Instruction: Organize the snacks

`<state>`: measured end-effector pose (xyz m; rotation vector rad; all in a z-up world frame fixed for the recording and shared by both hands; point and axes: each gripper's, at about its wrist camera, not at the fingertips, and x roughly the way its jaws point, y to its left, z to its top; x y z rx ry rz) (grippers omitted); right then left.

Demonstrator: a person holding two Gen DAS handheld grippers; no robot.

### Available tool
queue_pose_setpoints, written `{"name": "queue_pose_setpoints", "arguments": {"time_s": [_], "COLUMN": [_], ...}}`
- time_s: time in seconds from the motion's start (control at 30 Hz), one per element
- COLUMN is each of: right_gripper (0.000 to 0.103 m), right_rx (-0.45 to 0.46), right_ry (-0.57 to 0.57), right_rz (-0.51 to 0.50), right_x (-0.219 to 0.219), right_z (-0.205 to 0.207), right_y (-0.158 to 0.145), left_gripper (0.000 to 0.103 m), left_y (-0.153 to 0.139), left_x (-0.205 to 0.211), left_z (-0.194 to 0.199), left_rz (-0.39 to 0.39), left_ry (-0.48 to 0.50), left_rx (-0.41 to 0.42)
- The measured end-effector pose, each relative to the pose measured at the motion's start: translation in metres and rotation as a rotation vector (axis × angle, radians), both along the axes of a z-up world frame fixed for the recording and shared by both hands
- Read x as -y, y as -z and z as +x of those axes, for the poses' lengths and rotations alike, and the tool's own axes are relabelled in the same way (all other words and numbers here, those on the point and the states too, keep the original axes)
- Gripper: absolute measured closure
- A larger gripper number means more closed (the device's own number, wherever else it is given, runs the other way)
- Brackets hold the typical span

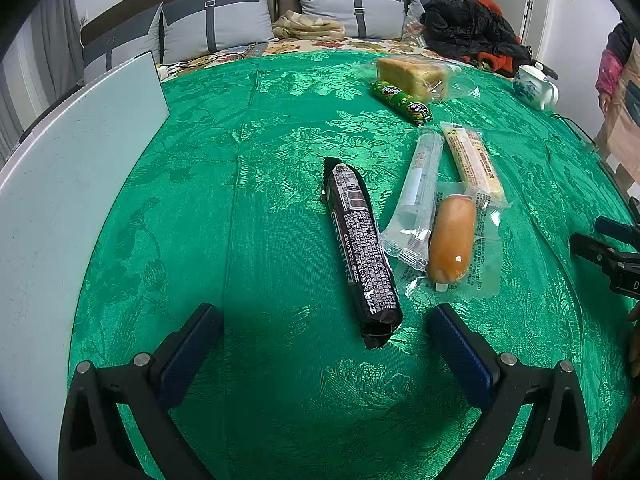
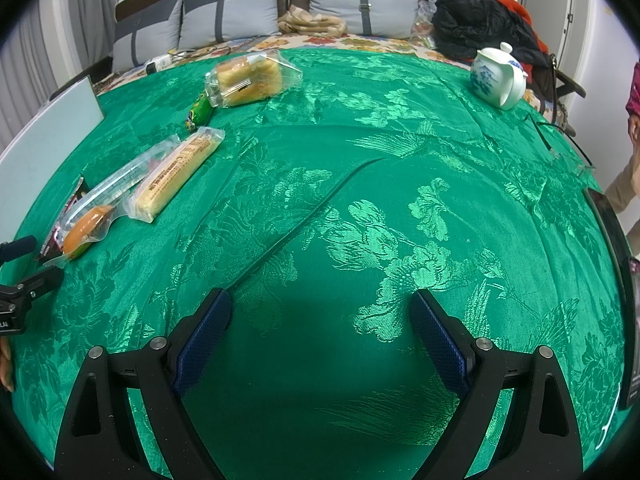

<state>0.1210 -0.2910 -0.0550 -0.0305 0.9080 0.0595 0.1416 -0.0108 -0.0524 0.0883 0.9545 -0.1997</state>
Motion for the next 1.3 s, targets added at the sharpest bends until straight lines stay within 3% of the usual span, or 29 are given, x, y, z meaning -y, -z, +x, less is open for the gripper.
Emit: {"name": "queue_pose_setpoints", "arguments": {"time_s": [0.53,0.73,0.83,1.0,1.03,1.13,1.3], "right_gripper": [0.009,0.009,0.009,0.009,0.009,0.009,0.009], "right_rx": [-0.001,0.0,-0.001,-0.001,-0.001,-0.001,-0.001], "right_ry": [0.0,0.0,0.0,0.0,0.0,0.0,-0.001], "right_rz": [-0.001,0.002,0.001,0.001,0.001,0.003,0.003], "right_x": [0.0,0.0,0.0,0.0,0.0,0.0,0.0], "right_z": [0.0,0.0,0.0,0.0,0.0,0.0,0.0], "right_y": [0.0,0.0,0.0,0.0,0.0,0.0,0.0], "left_gripper": [0.0,0.001,0.011,0.035,0.037,0.056,0.056], "left_y": [0.001,-0.008,-0.025,-0.039,-0.037,-0.025,-0.027], "left_x": [-0.001,-0.014,-0.022,-0.014,-0.007,-0.001,-0.028], "left_z": [-0.002,-0.023,-0.022,0.015,0.026,0.042,0.036], "left_rz": [-0.001,0.017,-0.035,-0.115,-0.109,-0.043,-0.037], "left_ry": [0.0,0.04,0.025,-0.026,-0.038,-0.071,-0.137], "left_rx": [-0.004,-0.094,-0.07,-0.089,-0.1,-0.157,-0.155]}}
